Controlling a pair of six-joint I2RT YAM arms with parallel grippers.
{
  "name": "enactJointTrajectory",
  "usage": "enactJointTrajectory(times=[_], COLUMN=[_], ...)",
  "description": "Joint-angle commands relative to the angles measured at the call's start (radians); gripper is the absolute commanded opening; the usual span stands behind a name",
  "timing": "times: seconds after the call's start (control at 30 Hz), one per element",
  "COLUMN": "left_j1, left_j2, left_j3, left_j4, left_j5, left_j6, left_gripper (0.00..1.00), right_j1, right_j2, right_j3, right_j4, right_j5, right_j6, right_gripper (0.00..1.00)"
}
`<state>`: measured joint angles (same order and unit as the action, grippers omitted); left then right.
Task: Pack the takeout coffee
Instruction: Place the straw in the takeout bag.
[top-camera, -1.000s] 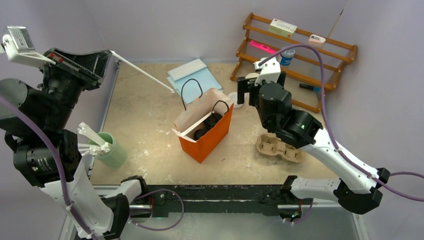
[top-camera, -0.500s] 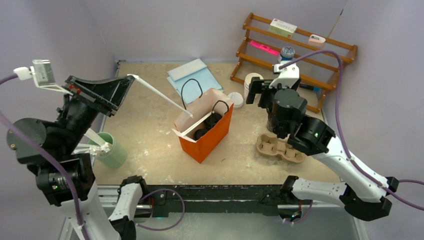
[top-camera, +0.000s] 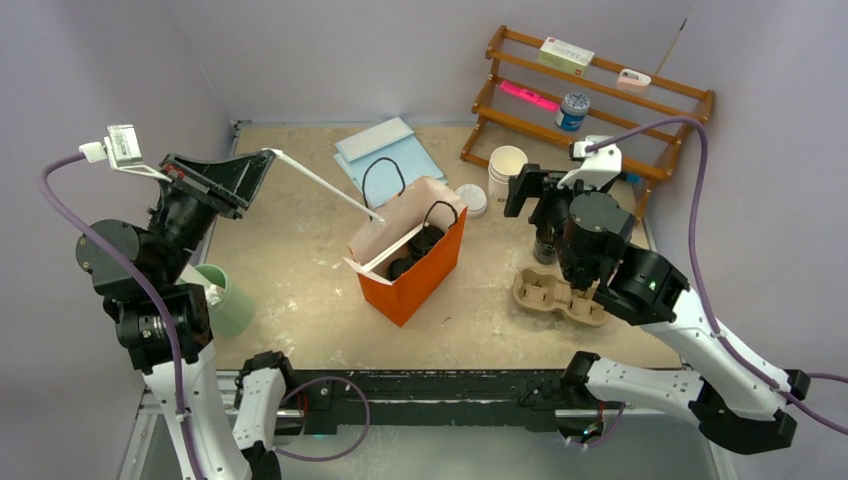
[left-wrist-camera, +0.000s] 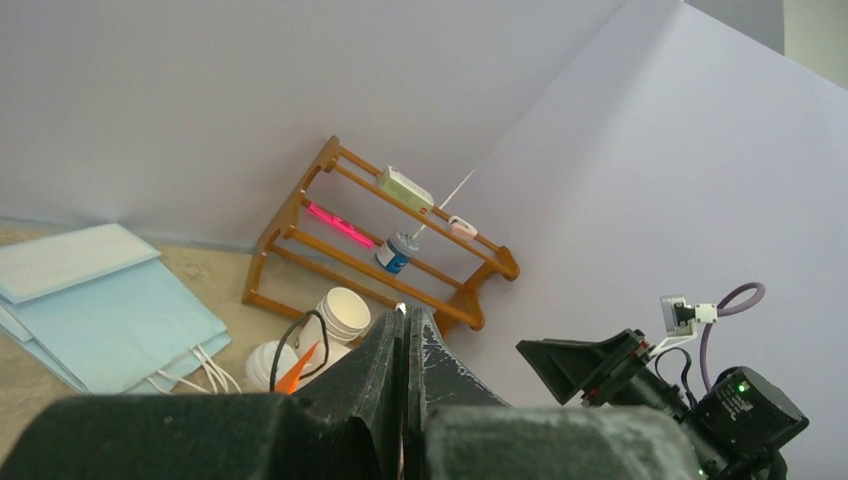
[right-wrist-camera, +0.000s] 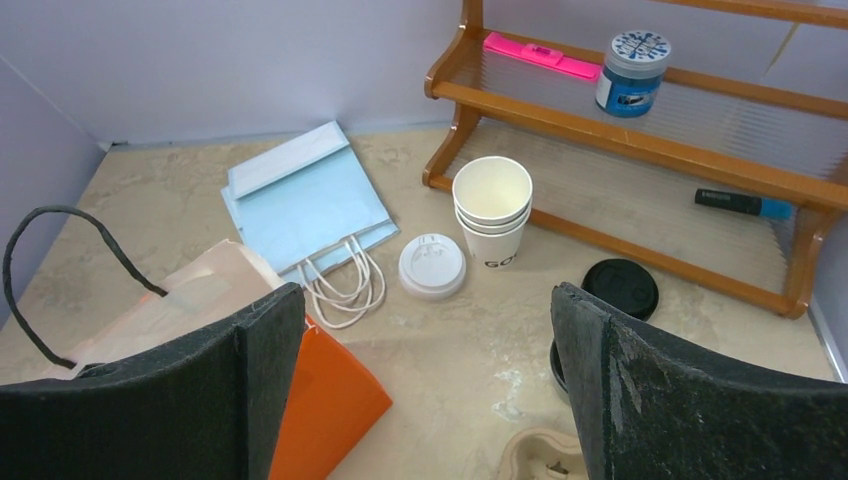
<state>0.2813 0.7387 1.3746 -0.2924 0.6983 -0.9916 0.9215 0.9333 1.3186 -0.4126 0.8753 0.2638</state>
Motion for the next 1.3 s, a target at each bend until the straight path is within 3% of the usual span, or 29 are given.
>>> enactJointTrajectory(times=[0.0, 0.3, 0.7, 1.03, 1.27], left_j1=[0.009, 0.015, 0.004, -0.271, -0.275], left_j2=[-0.01, -0.032, 0.012, 0.259, 0.221], left_j3=[-0.041, -0.077, -0.168, 0.142, 0.041], left_j4=[0.101, -0.001, 0.168, 0.044, 0.181], left_j5=[-0.03, -0.09, -0.08, -0.07, -0.109], left_j6=[-0.036, 0.054, -0.029, 0.154, 0.081], left_gripper=[0.0, 0.0, 0.0, 0.0, 0.0], right_j1=[-0.004, -0.003, -0.003, -0.003, -0.003], right_j2=[-0.002, -0.005, 0.035, 0.028, 0.011], right_j3=[-0.001, -0.033, -0.023, -0.021, -0.031], right_j4=[0.041, 0.077, 0.114, 0.101, 0.085], right_j5=[-0.016, -0.045, -0.064, -0.052, -0.03], right_j6=[0.032, 0.019, -0.031, -0.044, -0.036], right_gripper=[0.94, 0.94, 0.95, 0.95, 0.95])
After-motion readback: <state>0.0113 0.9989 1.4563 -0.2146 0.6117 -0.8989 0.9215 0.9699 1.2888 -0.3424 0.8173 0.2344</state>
